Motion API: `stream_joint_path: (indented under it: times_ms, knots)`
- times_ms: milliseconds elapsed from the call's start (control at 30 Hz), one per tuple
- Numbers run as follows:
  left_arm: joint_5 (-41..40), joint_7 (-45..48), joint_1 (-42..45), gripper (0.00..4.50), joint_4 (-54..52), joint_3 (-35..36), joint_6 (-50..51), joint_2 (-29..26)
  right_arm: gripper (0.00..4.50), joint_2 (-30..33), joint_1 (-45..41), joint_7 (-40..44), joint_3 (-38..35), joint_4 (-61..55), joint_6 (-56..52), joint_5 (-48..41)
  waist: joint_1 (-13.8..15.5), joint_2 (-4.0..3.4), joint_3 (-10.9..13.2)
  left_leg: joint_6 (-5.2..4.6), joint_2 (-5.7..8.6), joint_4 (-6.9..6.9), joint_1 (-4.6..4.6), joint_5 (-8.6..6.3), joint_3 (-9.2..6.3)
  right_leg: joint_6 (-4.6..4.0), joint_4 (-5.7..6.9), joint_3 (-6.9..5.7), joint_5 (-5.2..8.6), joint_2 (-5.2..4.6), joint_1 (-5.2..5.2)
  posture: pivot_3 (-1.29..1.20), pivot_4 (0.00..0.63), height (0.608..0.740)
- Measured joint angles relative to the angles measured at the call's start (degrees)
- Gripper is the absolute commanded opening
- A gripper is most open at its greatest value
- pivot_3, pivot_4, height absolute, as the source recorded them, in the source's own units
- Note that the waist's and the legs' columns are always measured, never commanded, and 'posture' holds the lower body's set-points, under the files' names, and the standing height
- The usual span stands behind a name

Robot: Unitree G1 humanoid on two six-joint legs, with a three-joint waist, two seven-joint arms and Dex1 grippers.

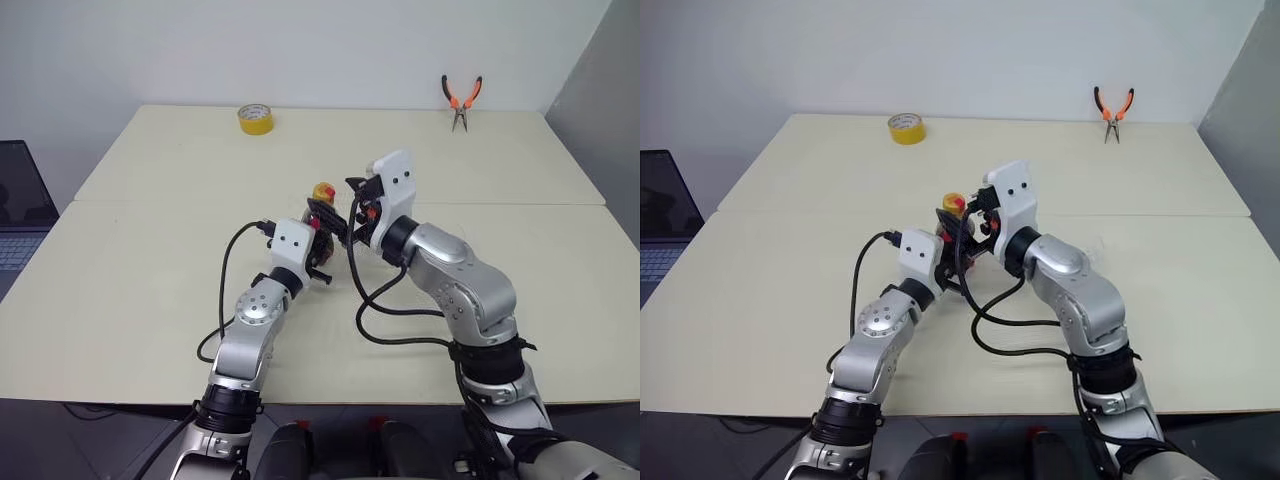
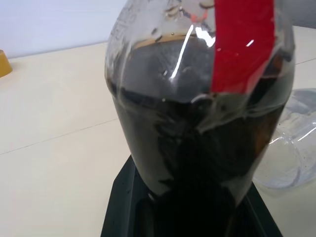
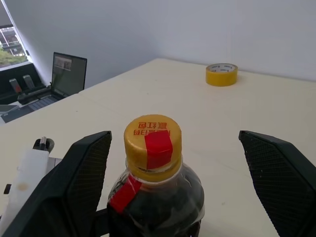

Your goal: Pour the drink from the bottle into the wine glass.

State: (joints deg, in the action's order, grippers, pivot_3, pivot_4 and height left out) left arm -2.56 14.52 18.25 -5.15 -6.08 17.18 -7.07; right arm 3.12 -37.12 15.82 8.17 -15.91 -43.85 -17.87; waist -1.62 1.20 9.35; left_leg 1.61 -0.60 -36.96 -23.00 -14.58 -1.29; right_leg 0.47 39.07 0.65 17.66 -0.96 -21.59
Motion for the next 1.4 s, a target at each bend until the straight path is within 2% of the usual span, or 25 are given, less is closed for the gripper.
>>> stream_joint_path:
  times_ms: [133, 300, 333, 367, 500, 733, 867, 933, 1033, 1133, 1200, 1400]
  knots:
    - [0.0, -0.1, 0.0, 0.64, 0.0, 0.0, 0.0, 0.0, 3.53, -0.4, 0.0, 0.2, 0.0, 0.3, 0.7, 0.2, 0.0, 0.00, 0.0, 0.00, 0.00, -0.01, 0.00, 0.00, 0.00, 0.00, 0.01, 0.00, 0.00, 0.00, 0.00, 0.00, 0.150, 0.740]
    - [0.0, -0.1, 0.0, 0.64, 0.0, -0.3, 0.0, 0.1, 1.64, -1.0, 0.0, 1.1, 0.4, 0.3, 0.8, -0.4, 0.0, 0.00, 0.0, 0.00, 0.00, 0.00, 0.00, 0.00, 0.00, 0.00, 0.01, 0.00, 0.00, 0.00, 0.00, 0.00, 0.150, 0.740]
    - [0.0, -0.1, 0.0, 0.64, 0.0, -0.3, 0.0, 0.1, 1.32, -1.1, 0.0, 1.2, 0.4, 0.3, 0.8, -0.4, 0.0, 0.00, 0.0, 0.00, 0.00, 0.00, 0.00, 0.00, 0.00, 0.00, 0.01, 0.00, 0.00, 0.00, 0.00, 0.00, 0.150, 0.740]
    - [0.0, -0.1, 0.0, 0.64, 0.0, -0.3, 0.0, 0.1, 1.24, -1.1, 0.0, 1.4, 0.4, 0.3, 0.8, -0.6, 0.0, 0.00, 0.0, 0.00, 0.00, 0.00, 0.00, 0.00, 0.00, 0.00, 0.01, 0.00, 0.00, 0.00, 0.00, 0.00, 0.150, 0.740]
    - [0.0, 0.0, 0.0, 0.64, 0.0, -0.3, -0.1, 0.0, 1.24, -1.7, 0.6, 1.7, -0.6, 0.2, 0.8, -2.0, 0.0, 0.00, 0.0, 0.00, 0.00, 0.00, 0.00, 0.00, 0.00, 0.00, 0.01, 0.00, 0.00, 0.00, 0.00, 0.00, 0.150, 0.740]
    - [0.0, -0.1, 0.1, 0.63, -0.2, -0.2, -0.2, 0.0, 1.23, -6.4, 2.4, 1.3, -5.0, -1.3, -0.6, -9.0, 0.0, 0.00, 0.0, 0.00, -0.01, 0.00, 0.00, 0.00, 0.00, 0.00, 0.01, 0.01, 0.00, 0.00, -0.01, 0.00, 0.150, 0.740]
    - [0.0, 0.0, 0.1, 0.63, -0.2, -0.3, -0.2, 0.0, 1.23, -4.1, 3.8, 0.3, -3.5, -3.1, 1.0, -7.0, 0.0, 0.00, 0.0, 0.00, 0.00, -0.01, -0.01, 0.00, 0.00, 0.00, 0.00, 0.00, 0.00, -0.01, 0.00, 0.00, 0.150, 0.740]
    - [0.0, -0.1, 0.1, 0.63, -0.1, -0.2, -0.2, -0.1, 1.23, 0.9, 5.6, 0.0, -1.0, -5.5, 3.9, -2.4, 0.2, 0.00, 0.0, 0.00, 0.03, -0.02, -0.03, 0.00, 0.00, 0.01, -0.02, 0.00, 0.00, -0.02, -0.01, 0.00, 0.150, 0.740]
    - [0.0, -0.1, 0.0, 0.63, 0.1, 0.3, -0.3, -0.3, 1.23, 7.5, 11.9, -0.3, 0.0, -10.4, 8.0, 3.3, 0.4, 0.01, 0.0, 0.00, 0.03, 0.00, -0.04, 0.00, 0.00, 0.02, -0.08, 0.00, 0.01, -0.02, 0.01, 0.00, 0.150, 0.740]
    - [0.0, -0.2, -0.1, 0.63, 0.5, 0.4, -0.4, -0.2, 1.22, 12.4, 22.8, 1.0, -0.2, -14.8, 12.2, 5.6, 0.5, 0.03, 0.0, 0.01, 0.03, 0.02, -0.06, 0.00, 0.01, 0.04, -0.10, 0.01, 0.02, -0.02, 0.00, 0.00, 0.150, 0.740]
    - [0.0, -0.2, -0.1, 0.63, 0.7, 0.5, -0.5, -0.2, 1.22, 12.0, 29.6, 1.6, -1.6, -16.8, 13.5, 4.4, 0.5, 0.05, 0.0, 0.01, 0.02, 0.02, -0.04, 0.00, 0.01, 0.04, -0.07, 0.01, 0.03, -0.01, 0.00, 0.00, 0.150, 0.740]
    - [-0.1, 0.0, 0.2, 0.63, 1.4, 0.4, -1.5, 0.2, 1.22, 12.2, 40.9, 1.2, -8.3, -17.9, 20.8, 3.8, 0.2, 0.06, 0.0, 0.00, 0.00, 0.01, 0.13, 0.00, -0.03, 0.06, -0.03, -0.02, 0.03, 0.05, 0.16, 0.00, 0.150, 0.740]
